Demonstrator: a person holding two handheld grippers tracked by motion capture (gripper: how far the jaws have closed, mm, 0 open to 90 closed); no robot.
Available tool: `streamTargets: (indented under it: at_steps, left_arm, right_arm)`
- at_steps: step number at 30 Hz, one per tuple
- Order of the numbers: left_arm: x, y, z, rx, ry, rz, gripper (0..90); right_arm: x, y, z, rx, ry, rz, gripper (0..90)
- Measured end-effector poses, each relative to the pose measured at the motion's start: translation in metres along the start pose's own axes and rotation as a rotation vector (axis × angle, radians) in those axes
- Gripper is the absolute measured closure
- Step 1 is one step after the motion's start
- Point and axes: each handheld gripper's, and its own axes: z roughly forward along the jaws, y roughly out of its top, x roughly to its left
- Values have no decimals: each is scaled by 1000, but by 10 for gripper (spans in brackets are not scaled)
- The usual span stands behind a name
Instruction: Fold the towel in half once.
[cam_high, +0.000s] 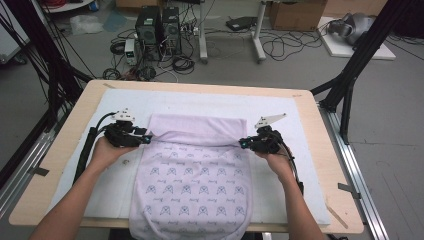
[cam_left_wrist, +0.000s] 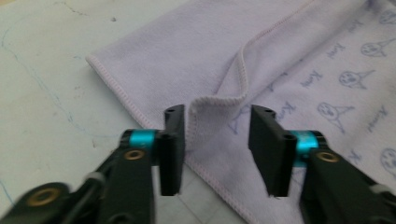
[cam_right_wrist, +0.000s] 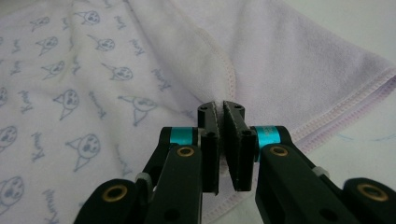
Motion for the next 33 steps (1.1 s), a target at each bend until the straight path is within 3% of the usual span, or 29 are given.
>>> streamTargets:
  at_steps: [4, 6, 8, 9, 11, 13, 17, 18, 19, 20, 22, 24, 28, 29, 31, 32, 33]
  left_arm:
    - [3, 8, 11, 19, 7, -8, 394]
    - [5, 10, 20, 45, 0, -11, 417]
    - [2, 9, 23, 58, -22, 15, 671]
    - [1, 8, 23, 89, -24, 36, 773]
    - [-1, 8, 22, 97, -28, 44, 832]
    - [-3, 6, 15, 72, -18, 49, 838]
    - [-12, 1, -11, -15, -27, 47, 839]
    - [-22, -5, -26, -44, -35, 63, 839]
    - [-22, -5, -26, -44, -35, 63, 839]
    - [-33, -13, -39, -59, -56, 78, 839]
    - [-39, -18, -44, -57, -63, 86, 839]
    - [-57, -35, -58, -63, -90, 108, 838]
    - [-73, -49, -70, -72, -114, 115, 830]
    - [-77, -53, -73, -75, -128, 123, 830]
    - [-83, -57, -76, -60, -150, 132, 763]
    - [-84, -57, -76, -53, -159, 134, 625]
    - [-84, -57, -76, -46, -165, 126, 576]
  right_arm:
    - [-1, 0, 3, -2, -1, -2, 847]
    - [-3, 0, 5, -4, -1, 8, 846]
    - [-3, -1, 5, 4, 6, 16, 847]
    - [-3, -1, 5, 3, 8, 12, 847]
    - [-3, -1, 5, 2, 10, 4, 847]
    - [1, 0, -1, -9, 17, -9, 850]
    - [10, 2, -14, -49, 24, -30, 853]
    - [19, 2, -25, -71, 32, -57, 854]
    - [19, 2, -25, -71, 32, -57, 854]
    - [29, -3, -34, -72, 33, -83, 856]
    - [34, -6, -39, -69, 41, -91, 856]
    - [54, -17, -53, -65, 51, -128, 858]
    - [82, -40, -67, -81, 113, -135, 857]
    - [82, -40, -67, -81, 113, -135, 857]
    - [92, -51, -67, -61, 150, -138, 812]
    - [95, -56, -68, -60, 141, -136, 736]
    - [93, -58, -69, -80, 144, -118, 694]
